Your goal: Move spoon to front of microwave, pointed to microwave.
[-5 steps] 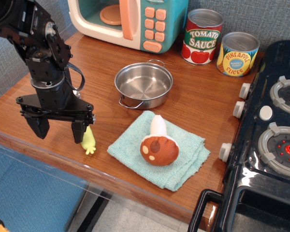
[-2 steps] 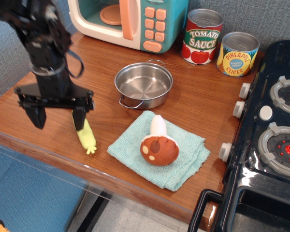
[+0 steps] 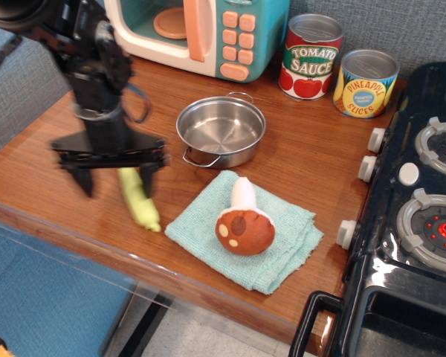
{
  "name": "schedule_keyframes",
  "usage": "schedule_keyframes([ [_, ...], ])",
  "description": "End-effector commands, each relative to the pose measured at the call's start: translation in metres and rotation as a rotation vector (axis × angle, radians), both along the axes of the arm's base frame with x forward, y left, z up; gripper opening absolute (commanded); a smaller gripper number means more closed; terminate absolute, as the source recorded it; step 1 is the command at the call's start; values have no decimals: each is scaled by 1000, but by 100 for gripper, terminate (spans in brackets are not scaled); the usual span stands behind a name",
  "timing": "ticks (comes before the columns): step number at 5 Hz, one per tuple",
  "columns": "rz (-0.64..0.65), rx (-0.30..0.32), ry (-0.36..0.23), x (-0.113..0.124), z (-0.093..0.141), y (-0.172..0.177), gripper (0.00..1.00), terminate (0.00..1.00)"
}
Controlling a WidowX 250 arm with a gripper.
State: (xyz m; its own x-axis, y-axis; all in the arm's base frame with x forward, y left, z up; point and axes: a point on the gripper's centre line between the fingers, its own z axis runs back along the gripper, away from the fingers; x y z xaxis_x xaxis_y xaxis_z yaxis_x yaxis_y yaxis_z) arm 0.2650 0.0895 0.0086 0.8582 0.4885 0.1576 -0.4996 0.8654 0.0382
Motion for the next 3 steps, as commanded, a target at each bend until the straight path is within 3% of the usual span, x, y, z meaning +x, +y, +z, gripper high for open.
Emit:
schedule_keyframes([
  [1, 40, 12, -20, 5, 9, -3, 100, 0],
  [2, 29, 11, -26, 6, 3, -3, 0, 0],
  [3, 27, 16, -61, 5, 10, -1, 0, 0],
])
